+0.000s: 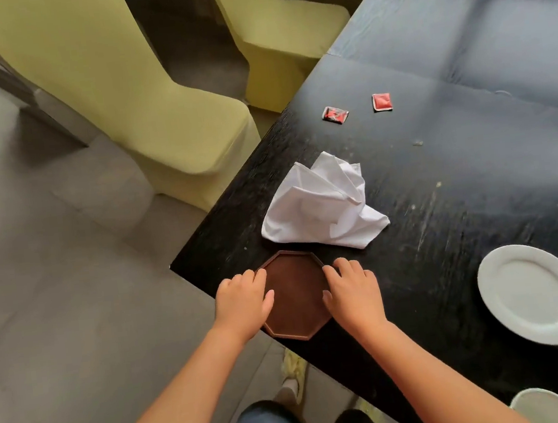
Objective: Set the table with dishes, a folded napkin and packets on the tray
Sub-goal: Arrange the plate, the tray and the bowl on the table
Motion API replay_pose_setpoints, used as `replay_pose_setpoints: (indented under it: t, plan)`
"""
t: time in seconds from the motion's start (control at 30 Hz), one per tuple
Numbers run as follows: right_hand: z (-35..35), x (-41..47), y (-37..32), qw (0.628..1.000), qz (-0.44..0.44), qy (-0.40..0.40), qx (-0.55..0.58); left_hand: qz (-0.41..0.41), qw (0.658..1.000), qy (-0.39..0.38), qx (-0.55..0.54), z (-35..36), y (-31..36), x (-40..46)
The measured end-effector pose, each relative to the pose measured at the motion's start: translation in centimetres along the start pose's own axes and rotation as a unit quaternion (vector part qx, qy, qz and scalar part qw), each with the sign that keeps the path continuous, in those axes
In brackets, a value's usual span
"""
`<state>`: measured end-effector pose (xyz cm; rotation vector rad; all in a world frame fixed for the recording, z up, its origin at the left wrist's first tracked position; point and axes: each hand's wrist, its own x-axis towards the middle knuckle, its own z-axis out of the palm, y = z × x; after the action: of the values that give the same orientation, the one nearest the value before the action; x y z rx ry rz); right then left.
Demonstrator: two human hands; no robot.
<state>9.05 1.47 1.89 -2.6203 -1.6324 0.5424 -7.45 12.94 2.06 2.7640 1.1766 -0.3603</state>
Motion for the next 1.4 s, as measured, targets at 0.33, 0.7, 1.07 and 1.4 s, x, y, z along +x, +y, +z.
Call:
replay_pose_setpoints:
  t: [0.33,0.7,1.07,1.4]
  plan:
    - [3.7,1.9,-1.4,0.981,0.135,-0.072,0.118,-0.059,0.987,-0.145,-0.024,3.9,-1.5,2.8]
    - [4.4,3.5,-3.0,0.875,0.365,-0.027,0.318,-0.287,0.873,-0.142,-0.367,5.0,-1.8,3.0]
    - [1.5,1.9,0.6,0.815,0.380,0.036,0.437,-0.208,0.842,-0.120,-0.482,1.8,-1.8,3.9]
    - [-5.3,-1.6,10.8,0.722,0.356,0.177,0.567,-0.107,0.761,-0.163,-0.618,-5.3,8.5,7.9]
